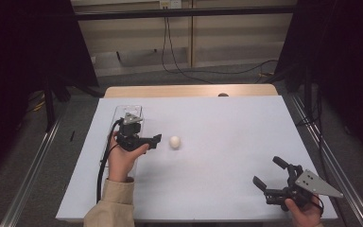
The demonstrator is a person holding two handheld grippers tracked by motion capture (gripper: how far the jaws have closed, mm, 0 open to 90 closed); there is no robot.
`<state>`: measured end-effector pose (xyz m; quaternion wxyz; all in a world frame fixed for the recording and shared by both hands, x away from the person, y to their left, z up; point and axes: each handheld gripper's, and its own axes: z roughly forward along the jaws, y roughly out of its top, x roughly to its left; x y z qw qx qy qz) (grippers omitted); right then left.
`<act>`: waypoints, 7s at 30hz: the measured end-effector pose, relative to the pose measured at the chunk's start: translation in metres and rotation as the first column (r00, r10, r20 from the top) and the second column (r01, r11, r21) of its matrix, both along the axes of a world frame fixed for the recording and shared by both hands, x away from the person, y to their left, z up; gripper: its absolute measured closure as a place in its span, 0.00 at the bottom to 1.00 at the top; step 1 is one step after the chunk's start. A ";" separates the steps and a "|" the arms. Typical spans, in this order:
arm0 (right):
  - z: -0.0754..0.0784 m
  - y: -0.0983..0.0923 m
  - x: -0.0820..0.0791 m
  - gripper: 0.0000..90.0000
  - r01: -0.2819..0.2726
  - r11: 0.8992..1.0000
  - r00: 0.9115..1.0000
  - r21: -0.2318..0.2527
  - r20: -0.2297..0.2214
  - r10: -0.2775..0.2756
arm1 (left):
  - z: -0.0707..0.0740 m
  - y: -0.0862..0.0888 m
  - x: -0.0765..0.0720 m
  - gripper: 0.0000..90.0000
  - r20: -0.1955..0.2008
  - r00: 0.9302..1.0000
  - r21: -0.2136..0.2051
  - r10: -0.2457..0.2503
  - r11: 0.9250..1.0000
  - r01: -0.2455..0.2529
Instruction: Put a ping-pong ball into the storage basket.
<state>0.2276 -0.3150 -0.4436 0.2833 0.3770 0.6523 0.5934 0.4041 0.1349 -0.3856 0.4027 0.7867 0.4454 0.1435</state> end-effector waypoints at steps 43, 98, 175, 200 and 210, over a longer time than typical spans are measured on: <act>0.000 0.001 -0.001 0.01 -0.003 1.000 1.000 -0.002 -0.002 0.003 | -0.014 -0.028 0.001 0.11 -0.012 0.998 0.031 -0.060 0.998 0.060; 0.000 0.002 -0.001 0.01 -0.006 1.000 1.000 -0.004 -0.001 0.006 | -0.030 -0.050 0.002 0.11 -0.019 0.997 0.045 -0.072 0.996 0.073; -0.001 0.000 -0.002 0.01 -0.006 1.000 1.000 -0.003 -0.003 0.006 | -0.066 -0.070 0.016 0.41 -0.054 0.993 0.072 -0.102 0.992 0.106; -0.001 -0.001 -0.002 0.01 -0.003 1.000 1.000 -0.005 -0.003 0.003 | -0.072 -0.071 0.019 0.52 -0.056 0.992 0.069 -0.112 0.991 0.115; -0.001 -0.001 -0.002 0.01 -0.002 1.000 1.000 -0.005 -0.002 0.002 | -0.073 -0.071 0.019 0.53 -0.062 0.992 0.063 -0.109 0.992 0.113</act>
